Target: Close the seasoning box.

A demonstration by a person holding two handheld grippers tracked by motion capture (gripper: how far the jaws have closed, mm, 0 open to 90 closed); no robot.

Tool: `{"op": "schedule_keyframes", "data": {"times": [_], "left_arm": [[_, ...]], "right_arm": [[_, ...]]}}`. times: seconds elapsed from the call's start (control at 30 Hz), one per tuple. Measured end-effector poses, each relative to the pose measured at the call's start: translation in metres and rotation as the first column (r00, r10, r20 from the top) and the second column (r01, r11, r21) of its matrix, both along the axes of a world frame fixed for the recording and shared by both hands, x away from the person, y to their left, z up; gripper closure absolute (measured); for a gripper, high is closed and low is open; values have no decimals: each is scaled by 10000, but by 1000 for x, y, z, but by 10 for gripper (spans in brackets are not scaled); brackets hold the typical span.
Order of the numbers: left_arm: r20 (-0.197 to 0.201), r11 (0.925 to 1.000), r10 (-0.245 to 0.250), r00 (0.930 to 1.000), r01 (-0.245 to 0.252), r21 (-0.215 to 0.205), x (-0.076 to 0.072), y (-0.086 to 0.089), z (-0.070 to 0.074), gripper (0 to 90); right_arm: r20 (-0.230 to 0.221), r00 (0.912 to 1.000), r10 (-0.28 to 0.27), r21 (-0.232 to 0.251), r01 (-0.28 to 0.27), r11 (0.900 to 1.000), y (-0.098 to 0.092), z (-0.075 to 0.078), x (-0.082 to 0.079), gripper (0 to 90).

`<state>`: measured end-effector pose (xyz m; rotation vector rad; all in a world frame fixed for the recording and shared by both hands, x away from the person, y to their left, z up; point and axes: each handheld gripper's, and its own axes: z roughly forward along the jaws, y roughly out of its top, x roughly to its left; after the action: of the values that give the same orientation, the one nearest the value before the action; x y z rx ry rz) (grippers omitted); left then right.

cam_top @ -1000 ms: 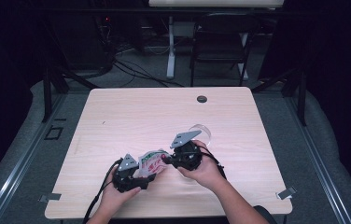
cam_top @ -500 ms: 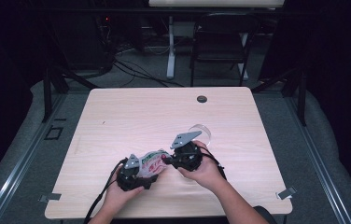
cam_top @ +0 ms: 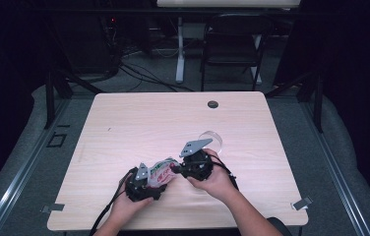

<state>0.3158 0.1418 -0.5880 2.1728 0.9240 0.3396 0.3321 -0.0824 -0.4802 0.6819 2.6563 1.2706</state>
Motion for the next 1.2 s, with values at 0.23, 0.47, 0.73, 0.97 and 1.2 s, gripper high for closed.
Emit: {"op": "schedule_keyframes", "data": {"times": [0.23, 0.47, 0.73, 0.97, 1.2], "left_arm": [[94, 9992, 308, 9995, -310, 271, 0, -3, -1, 195], [-5, 9981, 491, 9988, -490, 368, 1, -3, -1, 137], [-17, 9981, 497, 9988, -496, 379, 1, -3, -1, 138], [140, 9993, 256, 9996, -260, 279, 0, -3, 0, 208], [276, 9999, 88, 9996, -91, 105, -2, -5, 0, 382]], "right_arm": [[39, 10000, -30, 45, 30, 10000, 0, 0, -1, 892], [43, 10000, -35, 53, 35, 10000, 1, 0, -1, 891], [67, 10000, -36, 54, 35, 10000, 1, 0, -1, 889], [87, 9999, -52, 62, 52, 10000, 1, 0, -1, 888], [113, 9999, -115, 98, 114, 9999, 1, 0, -1, 886]]}}
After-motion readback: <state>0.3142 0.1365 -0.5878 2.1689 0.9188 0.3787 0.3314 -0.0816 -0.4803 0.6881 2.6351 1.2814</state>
